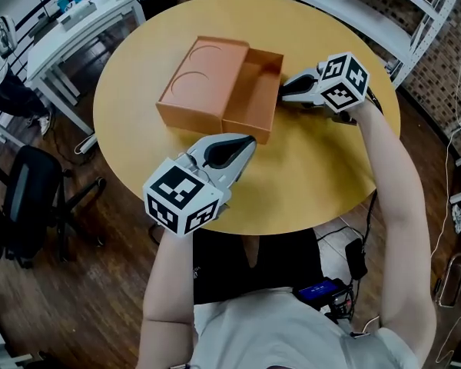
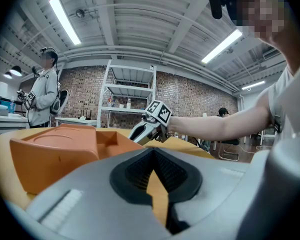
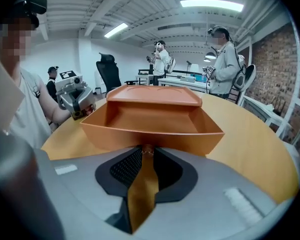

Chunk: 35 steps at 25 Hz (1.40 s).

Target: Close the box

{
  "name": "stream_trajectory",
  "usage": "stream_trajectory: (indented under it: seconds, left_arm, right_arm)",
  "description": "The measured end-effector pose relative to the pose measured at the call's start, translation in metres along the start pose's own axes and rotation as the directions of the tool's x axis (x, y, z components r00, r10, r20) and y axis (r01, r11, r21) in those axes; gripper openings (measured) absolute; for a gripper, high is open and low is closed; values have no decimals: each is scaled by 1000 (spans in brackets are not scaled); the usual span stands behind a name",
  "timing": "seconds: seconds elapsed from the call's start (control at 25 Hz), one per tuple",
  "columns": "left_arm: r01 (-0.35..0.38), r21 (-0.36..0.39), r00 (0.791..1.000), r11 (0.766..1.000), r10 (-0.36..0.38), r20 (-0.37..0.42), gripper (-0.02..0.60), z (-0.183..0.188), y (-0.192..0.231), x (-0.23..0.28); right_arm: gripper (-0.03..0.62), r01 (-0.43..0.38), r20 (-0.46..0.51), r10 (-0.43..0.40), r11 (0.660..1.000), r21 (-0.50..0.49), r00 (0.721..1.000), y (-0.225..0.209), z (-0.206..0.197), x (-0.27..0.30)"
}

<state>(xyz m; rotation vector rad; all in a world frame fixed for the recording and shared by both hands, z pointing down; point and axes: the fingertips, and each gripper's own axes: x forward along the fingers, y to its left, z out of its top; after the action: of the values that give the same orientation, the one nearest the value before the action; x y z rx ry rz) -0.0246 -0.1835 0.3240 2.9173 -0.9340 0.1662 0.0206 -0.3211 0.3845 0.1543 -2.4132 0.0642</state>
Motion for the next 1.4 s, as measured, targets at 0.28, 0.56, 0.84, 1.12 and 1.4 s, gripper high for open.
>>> stream_trajectory:
  seconds: [0.28,0.56,0.84,1.12,1.4]
  left_arm:
    - [1,2,1000,1000,-1,-1,0,-2,-3,1]
    - [0,2,1000,1000,0,-3,0,-1,-2,3]
    - [0,3,1000,1000,0,-5,0,0,-3,3]
    - [-3,1,1000,1000,3,-6,1,2,-3,2]
    - [0,3,1000,1000,0,-7,0,0,-4,-1]
  right_arm:
    - [77,6,25,-5,1000,-7,1000,0,18,20]
    - [77,43,31,-43,999,6,999,-5,40,43]
    - [77,83,29,-83,997,4,996,-8,56,62]
    - [78,84,52,-85,996,8,995,-5,62,67]
    - [83,90,257,-103,994,62,961,23,68,11]
